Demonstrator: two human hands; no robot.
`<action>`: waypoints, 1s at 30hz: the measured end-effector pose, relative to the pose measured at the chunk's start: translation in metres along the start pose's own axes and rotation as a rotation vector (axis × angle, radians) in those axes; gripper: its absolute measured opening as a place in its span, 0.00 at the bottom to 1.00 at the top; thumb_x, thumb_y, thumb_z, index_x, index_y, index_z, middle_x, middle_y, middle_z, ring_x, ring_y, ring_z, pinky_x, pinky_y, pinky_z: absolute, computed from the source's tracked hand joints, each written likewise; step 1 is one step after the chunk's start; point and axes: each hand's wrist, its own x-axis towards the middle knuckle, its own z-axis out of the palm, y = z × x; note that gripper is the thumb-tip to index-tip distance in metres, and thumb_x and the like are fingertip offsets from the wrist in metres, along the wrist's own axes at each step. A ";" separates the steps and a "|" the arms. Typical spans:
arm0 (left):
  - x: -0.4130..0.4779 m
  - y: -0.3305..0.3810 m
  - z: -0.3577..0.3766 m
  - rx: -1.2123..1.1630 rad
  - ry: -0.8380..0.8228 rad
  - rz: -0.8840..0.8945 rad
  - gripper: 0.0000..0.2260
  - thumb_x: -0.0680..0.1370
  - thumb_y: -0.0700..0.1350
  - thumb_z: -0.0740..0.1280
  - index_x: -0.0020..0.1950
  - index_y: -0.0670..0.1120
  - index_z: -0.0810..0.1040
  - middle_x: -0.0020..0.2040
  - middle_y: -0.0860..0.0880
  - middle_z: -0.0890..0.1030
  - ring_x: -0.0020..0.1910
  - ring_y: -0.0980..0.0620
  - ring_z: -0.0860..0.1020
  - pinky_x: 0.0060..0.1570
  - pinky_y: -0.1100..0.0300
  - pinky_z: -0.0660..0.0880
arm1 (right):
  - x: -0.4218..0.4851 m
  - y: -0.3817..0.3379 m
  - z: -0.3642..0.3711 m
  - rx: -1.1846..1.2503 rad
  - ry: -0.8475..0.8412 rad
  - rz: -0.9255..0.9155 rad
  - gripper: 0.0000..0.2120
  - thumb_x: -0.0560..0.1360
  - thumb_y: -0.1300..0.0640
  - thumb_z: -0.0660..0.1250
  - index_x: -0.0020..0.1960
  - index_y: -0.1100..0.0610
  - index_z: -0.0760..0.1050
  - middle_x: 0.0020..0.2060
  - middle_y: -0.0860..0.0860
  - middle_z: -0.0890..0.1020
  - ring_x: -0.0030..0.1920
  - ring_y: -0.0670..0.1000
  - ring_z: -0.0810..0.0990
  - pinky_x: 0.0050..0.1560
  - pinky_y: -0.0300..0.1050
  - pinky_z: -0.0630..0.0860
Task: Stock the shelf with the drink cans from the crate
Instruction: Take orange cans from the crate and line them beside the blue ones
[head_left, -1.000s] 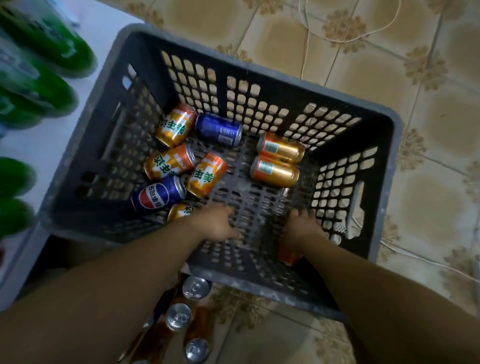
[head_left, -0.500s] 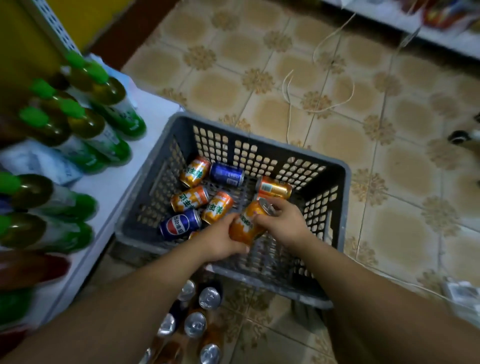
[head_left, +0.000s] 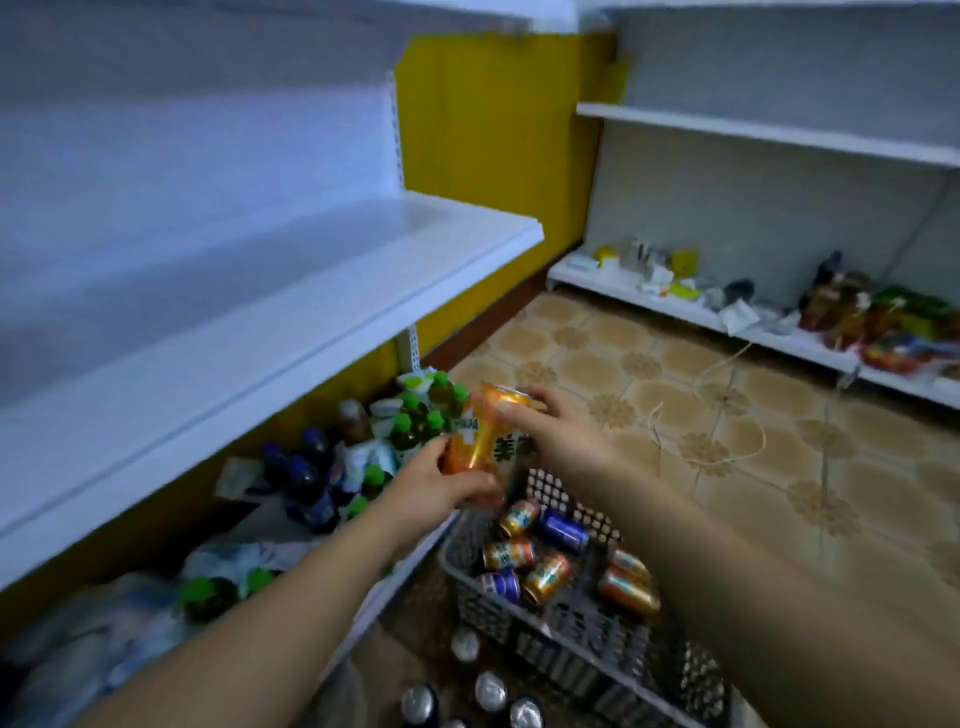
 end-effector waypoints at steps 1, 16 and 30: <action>-0.018 0.008 -0.016 -0.094 0.000 -0.018 0.24 0.71 0.39 0.72 0.65 0.41 0.71 0.53 0.42 0.81 0.49 0.45 0.81 0.48 0.51 0.78 | -0.008 -0.018 0.012 0.007 -0.055 -0.014 0.25 0.71 0.46 0.73 0.63 0.53 0.72 0.54 0.53 0.78 0.50 0.53 0.79 0.49 0.53 0.77; -0.277 0.021 -0.228 0.108 0.549 0.130 0.23 0.74 0.46 0.72 0.65 0.50 0.67 0.54 0.52 0.77 0.52 0.54 0.78 0.53 0.56 0.76 | -0.139 -0.158 0.290 -0.203 -0.405 -0.423 0.32 0.72 0.53 0.73 0.72 0.59 0.67 0.56 0.53 0.78 0.44 0.49 0.81 0.37 0.42 0.78; -0.326 -0.047 -0.334 0.976 0.670 -0.391 0.33 0.76 0.68 0.52 0.78 0.56 0.52 0.79 0.53 0.49 0.78 0.50 0.47 0.74 0.41 0.44 | -0.144 -0.158 0.402 -0.365 -0.471 -0.556 0.26 0.73 0.60 0.72 0.69 0.55 0.68 0.58 0.51 0.75 0.54 0.52 0.75 0.58 0.50 0.73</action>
